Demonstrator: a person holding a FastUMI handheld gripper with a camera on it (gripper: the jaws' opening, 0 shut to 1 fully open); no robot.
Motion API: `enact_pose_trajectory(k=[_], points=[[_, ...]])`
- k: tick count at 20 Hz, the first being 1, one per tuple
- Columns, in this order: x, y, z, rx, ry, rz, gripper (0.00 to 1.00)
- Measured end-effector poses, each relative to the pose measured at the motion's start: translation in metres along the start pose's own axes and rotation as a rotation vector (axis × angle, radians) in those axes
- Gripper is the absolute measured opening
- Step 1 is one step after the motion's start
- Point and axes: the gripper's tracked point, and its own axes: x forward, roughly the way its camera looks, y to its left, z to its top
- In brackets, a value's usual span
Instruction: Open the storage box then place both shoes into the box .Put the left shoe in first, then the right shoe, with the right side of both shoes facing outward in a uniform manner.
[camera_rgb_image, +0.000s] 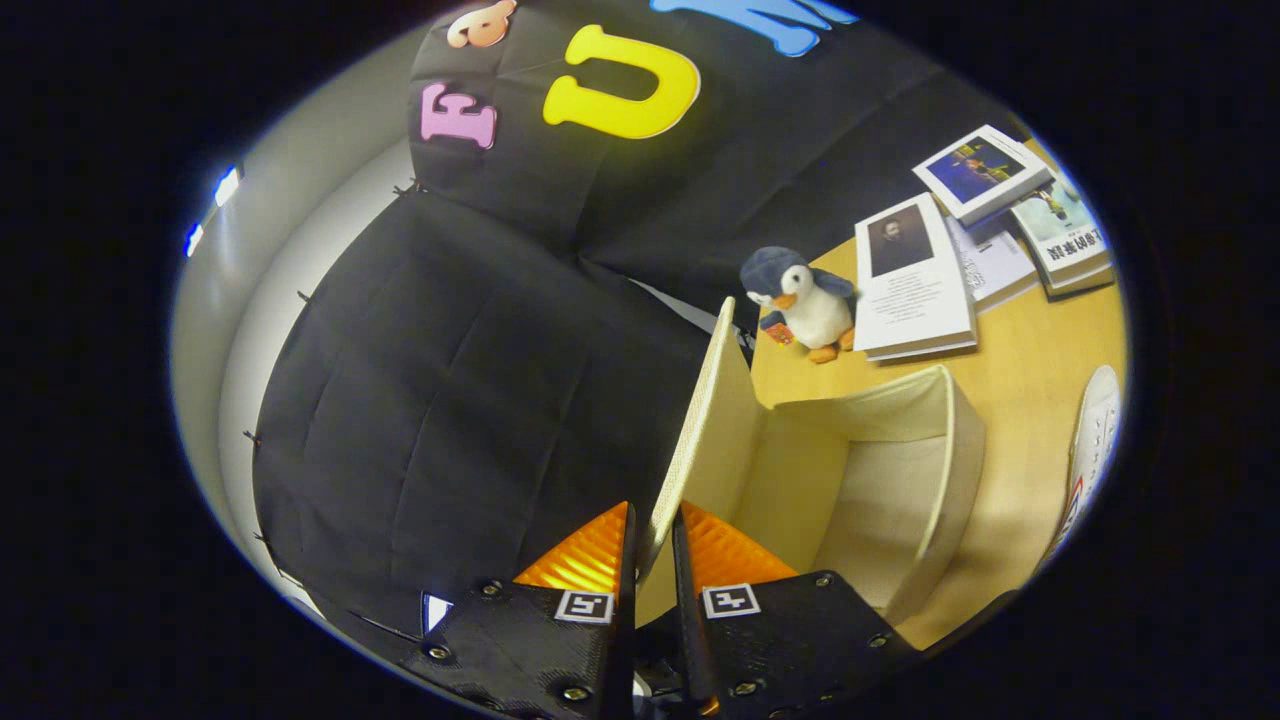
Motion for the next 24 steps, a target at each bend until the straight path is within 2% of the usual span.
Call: enact_pose_trajectory(k=[5, 9, 17, 18, 19, 20, 21, 23, 24], points=[[0.063, 0.042, -0.010, -0.093, 0.071, 0.040, 0.18], [0.117, 0.063, -0.031, -0.107, 0.127, 0.053, 0.18], [0.182, 0.061, -0.061, -0.146, 0.194, -0.009, 0.18], [0.185, 0.058, -0.063, -0.141, 0.201, -0.015, 0.40], [0.186, 0.055, -0.063, -0.143, 0.204, -0.030, 0.46], [0.185, 0.053, -0.061, -0.152, 0.202, -0.040, 0.62], [0.183, 0.052, -0.060, -0.162, 0.201, -0.046, 0.71], [0.177, 0.047, -0.056, -0.184, 0.198, -0.066, 0.77], [0.167, 0.046, -0.053, -0.193, 0.193, -0.073, 0.93]])
